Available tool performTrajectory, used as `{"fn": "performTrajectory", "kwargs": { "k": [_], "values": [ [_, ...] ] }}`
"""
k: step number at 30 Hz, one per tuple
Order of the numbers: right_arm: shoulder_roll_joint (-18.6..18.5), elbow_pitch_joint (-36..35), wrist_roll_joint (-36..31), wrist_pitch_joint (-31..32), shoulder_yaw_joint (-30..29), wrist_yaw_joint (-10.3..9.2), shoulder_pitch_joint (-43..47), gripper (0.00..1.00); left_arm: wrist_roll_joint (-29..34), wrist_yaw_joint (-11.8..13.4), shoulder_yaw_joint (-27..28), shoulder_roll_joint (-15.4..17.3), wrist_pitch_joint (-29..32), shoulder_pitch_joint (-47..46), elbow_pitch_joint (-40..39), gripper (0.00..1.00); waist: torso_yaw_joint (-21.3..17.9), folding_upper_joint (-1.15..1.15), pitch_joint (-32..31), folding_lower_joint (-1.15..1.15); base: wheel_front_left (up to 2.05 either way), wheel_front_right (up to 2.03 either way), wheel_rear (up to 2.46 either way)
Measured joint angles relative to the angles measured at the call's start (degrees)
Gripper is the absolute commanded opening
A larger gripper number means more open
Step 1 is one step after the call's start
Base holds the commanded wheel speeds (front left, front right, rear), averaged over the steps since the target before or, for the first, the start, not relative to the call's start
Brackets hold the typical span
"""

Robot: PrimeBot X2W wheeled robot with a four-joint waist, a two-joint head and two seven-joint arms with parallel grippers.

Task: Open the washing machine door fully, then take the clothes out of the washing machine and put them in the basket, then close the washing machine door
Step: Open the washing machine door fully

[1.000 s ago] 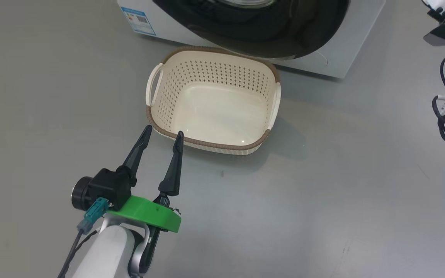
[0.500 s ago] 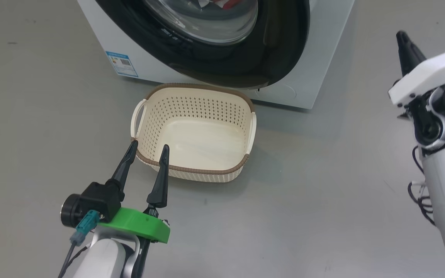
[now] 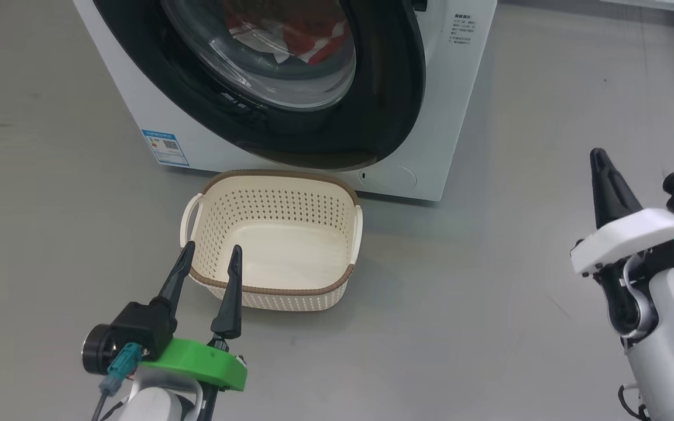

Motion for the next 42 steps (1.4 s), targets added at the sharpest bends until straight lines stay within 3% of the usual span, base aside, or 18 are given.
{"fn": "performTrajectory", "kwargs": {
  "k": [3, 4, 5, 20, 42],
  "values": [
    [-0.1, -1.6, -1.9, -1.8, 0.6, -1.52, 2.4, 0.0, 0.2, 0.5, 0.6, 0.0, 0.0, 0.6, -0.5, 1.0, -0.6, 0.0, -0.4, 0.0, 0.0, 0.0, 0.0],
    [0.1, -2.0, -2.2, -2.5, 0.5, -2.29, 3.2, 0.4, 0.2, 0.5, 0.7, 0.0, 0.0, 0.6, -0.7, 1.0, -0.9, 0.0, -0.5, 0.0, 0.0, 0.0, 0.0],
    [0.2, -2.3, -2.5, -3.4, 0.3, -2.88, 4.0, 1.0, 0.2, 0.5, 0.8, 0.0, 0.0, 0.6, -0.8, 1.0, -1.1, 0.0, -0.5, 0.0, 0.0, 0.0, 0.0],
    [2.3, -7.6, -5.0, -6.9, 0.9, -6.77, 13.1, 1.0, 0.6, 0.7, 2.5, 0.1, 0.0, 1.0, -2.1, 1.0, -2.8, 0.0, -0.5, 0.0, 0.0, 0.0, 0.0],
    [3.0, -13.9, -6.0, -7.8, 1.1, -8.81, 16.9, 1.0, 0.7, 0.5, 3.2, 0.1, 0.0, 1.6, -2.6, 1.0, -3.3, 0.0, 0.4, 0.0, 0.0, 0.0, 0.0]
  ]
}}
